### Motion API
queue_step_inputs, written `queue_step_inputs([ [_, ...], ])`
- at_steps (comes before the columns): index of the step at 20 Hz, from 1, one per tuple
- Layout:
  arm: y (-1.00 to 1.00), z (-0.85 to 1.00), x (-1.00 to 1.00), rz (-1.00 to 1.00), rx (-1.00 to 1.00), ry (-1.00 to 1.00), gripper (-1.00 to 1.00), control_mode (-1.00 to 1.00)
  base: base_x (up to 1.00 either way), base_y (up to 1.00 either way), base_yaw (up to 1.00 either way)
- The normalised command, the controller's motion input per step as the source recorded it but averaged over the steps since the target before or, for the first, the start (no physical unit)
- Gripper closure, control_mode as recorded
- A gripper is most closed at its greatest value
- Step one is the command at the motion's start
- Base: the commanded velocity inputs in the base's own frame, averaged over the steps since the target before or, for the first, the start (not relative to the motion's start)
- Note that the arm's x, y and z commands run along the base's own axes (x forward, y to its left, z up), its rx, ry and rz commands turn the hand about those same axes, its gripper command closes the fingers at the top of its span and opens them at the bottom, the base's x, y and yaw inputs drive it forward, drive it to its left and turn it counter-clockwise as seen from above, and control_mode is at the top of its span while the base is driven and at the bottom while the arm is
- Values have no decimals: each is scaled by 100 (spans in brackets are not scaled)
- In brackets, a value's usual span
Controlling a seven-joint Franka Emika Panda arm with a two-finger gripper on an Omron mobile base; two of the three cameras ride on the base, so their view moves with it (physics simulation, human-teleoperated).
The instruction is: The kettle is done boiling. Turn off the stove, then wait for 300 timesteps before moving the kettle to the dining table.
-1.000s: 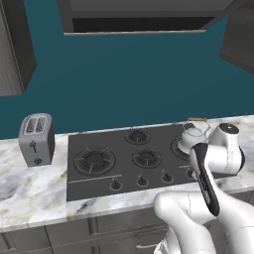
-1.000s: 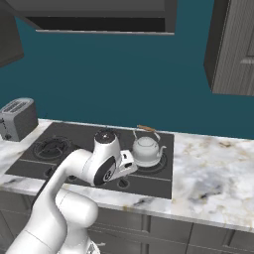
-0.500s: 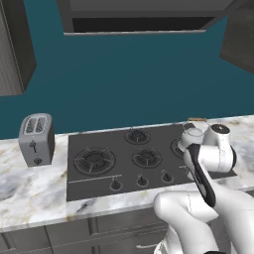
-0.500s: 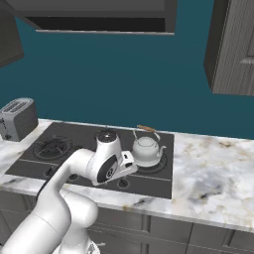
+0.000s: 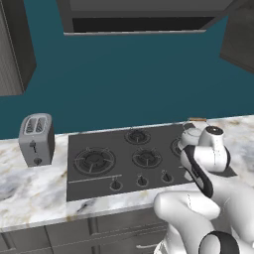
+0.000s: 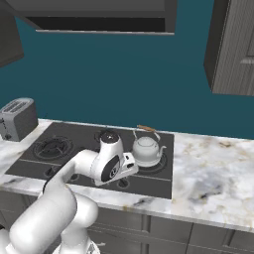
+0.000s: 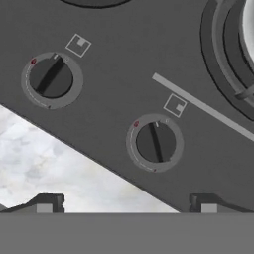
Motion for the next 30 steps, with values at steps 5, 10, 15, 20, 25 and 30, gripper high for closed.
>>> queue_step_inputs([
  [5, -4, -20, 17, 0, 0, 0, -100, -100, 0, 0, 0],
  [10, -5, -18, 15, 0, 0, 0, -100, -100, 0, 0, 0],
  [15, -1, -15, 15, 0, 0, 0, -100, -100, 0, 0, 0],
  [20, 0, -15, 20, 0, 0, 1, -100, -100, 0, 0, 0],
  [25, 0, -16, 5, 0, 0, 0, -100, -100, 0, 0, 0],
  [30, 0, -15, 2, 0, 0, 0, -100, -100, 0, 0, 0],
])
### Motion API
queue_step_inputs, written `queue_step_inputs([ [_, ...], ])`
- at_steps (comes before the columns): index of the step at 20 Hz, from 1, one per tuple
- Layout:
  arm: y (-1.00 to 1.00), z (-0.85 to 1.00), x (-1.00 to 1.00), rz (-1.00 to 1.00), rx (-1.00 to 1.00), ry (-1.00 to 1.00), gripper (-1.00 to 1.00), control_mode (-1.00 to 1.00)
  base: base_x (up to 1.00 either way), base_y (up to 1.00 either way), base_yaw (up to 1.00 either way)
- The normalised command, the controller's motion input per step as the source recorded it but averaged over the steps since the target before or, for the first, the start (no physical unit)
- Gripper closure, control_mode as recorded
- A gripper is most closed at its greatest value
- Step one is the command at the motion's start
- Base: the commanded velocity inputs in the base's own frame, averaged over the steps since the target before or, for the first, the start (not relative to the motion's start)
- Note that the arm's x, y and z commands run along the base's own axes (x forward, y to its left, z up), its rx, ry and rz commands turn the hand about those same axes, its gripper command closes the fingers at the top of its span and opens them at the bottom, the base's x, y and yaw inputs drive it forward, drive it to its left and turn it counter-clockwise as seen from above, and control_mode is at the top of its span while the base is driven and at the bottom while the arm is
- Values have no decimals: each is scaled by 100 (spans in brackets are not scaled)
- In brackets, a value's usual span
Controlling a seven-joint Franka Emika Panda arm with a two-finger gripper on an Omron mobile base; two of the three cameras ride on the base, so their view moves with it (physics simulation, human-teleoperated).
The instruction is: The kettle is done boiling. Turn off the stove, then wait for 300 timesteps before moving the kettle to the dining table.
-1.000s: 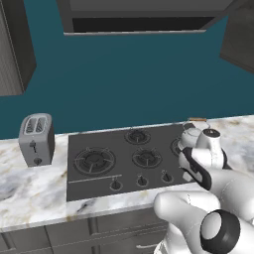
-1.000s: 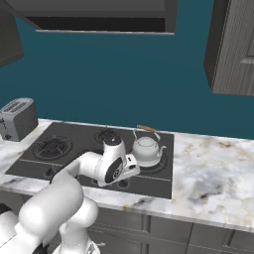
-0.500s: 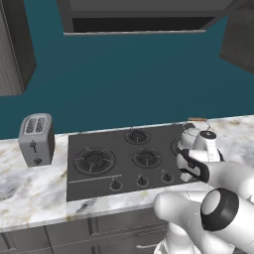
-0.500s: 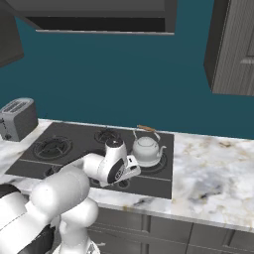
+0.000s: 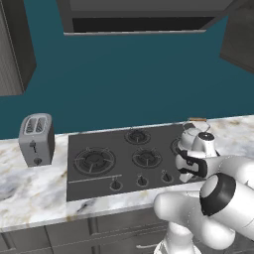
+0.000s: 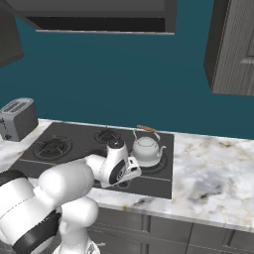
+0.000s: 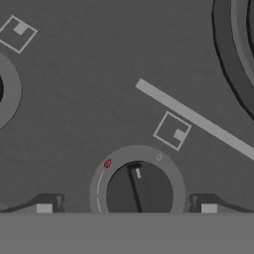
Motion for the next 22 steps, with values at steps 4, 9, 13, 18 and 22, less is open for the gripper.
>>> queue_step_inputs([
  [4, 0, -15, 4, 0, 0, 0, -100, -100, 0, 0, 0],
  [9, 0, -18, 4, 0, 0, 0, -100, -100, 0, 0, 0],
  [13, 0, -21, 4, 0, 0, 1, 100, -100, 0, 0, 0],
  [18, 0, -14, 0, 0, 0, 2, 100, -100, 0, 0, 0],
  [22, -5, -1, -4, 4, 2, 0, 100, -100, 0, 0, 0],
])
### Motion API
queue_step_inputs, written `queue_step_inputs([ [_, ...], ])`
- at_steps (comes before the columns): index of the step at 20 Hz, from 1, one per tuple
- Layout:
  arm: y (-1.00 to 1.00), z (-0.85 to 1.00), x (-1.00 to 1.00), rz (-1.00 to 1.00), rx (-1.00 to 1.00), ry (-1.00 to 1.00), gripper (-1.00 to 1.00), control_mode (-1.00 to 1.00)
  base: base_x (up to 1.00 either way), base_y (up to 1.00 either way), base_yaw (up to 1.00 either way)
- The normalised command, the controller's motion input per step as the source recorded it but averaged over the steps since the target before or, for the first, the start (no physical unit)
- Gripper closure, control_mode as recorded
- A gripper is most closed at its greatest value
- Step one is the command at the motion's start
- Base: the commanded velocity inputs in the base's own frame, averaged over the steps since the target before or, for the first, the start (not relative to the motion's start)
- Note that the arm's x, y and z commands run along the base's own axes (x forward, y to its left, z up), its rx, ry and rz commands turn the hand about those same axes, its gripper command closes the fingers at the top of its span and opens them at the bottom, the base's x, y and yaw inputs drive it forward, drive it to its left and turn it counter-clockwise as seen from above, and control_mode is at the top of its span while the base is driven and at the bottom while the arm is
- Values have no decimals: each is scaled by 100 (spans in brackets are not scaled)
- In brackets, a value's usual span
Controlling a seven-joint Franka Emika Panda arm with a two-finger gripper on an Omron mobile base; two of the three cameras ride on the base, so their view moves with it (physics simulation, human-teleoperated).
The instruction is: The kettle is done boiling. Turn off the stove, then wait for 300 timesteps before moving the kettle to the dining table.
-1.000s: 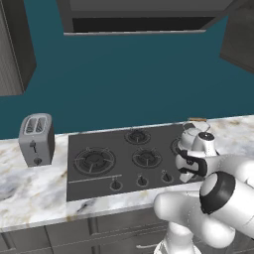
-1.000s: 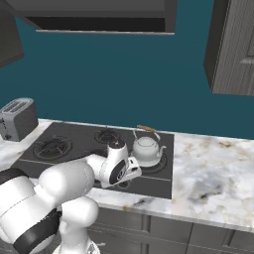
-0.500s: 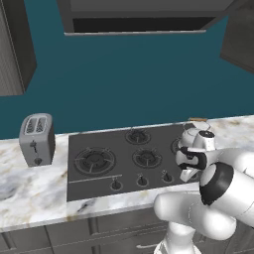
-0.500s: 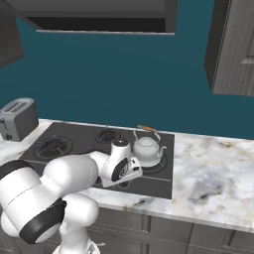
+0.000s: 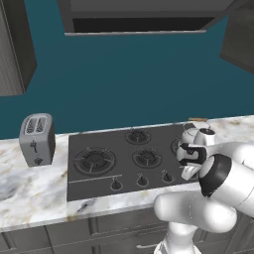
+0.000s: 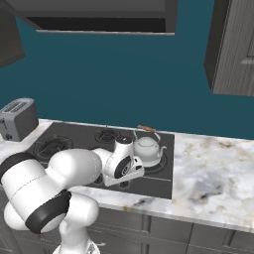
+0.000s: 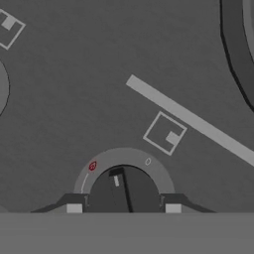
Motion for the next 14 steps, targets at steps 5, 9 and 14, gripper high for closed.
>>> queue_step_inputs([
  [5, 0, -2, -2, -2, 0, -1, 100, -100, 0, 0, 0],
  [9, 0, -1, -4, -13, 0, 0, 100, -100, 0, 0, 0],
  [14, 0, -6, -9, -22, 0, 0, 100, -100, 0, 0, 0],
])
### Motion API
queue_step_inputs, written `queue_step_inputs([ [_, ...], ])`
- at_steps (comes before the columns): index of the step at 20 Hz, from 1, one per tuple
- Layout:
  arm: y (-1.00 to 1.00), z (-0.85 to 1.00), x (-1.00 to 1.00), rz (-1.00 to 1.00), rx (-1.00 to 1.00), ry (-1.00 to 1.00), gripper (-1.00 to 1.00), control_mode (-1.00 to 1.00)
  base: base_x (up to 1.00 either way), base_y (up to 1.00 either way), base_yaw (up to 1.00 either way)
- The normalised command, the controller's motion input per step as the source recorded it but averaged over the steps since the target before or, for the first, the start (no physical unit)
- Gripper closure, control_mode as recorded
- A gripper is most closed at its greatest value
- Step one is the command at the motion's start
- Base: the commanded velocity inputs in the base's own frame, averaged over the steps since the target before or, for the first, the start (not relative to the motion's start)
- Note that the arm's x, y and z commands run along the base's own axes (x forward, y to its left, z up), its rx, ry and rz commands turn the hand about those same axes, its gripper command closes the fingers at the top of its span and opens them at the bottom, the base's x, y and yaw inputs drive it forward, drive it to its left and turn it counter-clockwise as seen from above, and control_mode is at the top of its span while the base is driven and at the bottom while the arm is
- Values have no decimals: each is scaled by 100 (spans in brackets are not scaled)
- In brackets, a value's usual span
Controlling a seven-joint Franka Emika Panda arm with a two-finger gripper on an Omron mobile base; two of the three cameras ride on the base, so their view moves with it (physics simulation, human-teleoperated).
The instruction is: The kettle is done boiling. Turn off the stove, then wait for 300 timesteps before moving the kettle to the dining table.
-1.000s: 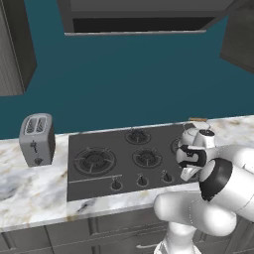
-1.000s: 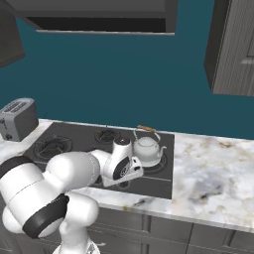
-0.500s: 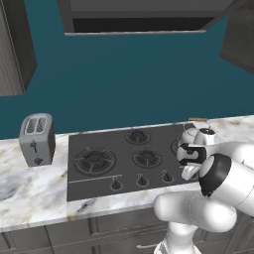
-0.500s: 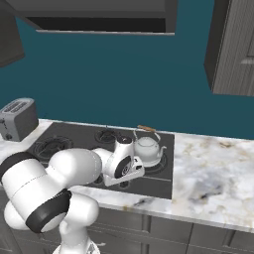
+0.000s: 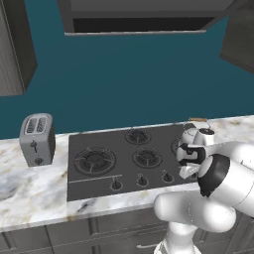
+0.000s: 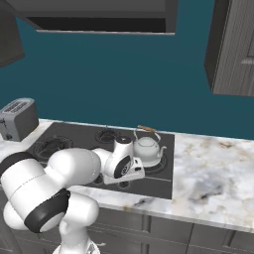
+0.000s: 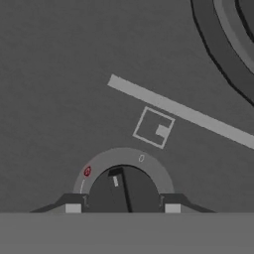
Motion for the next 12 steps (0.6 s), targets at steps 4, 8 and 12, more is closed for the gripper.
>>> queue_step_inputs([
  [4, 0, -8, -13, -28, 0, 0, 100, -100, 0, 0, 0],
  [8, -2, -7, -16, -30, 0, 0, 100, -100, 0, 0, 0],
  [12, -4, -4, -15, -31, 1, 0, 100, -100, 0, 0, 0],
])
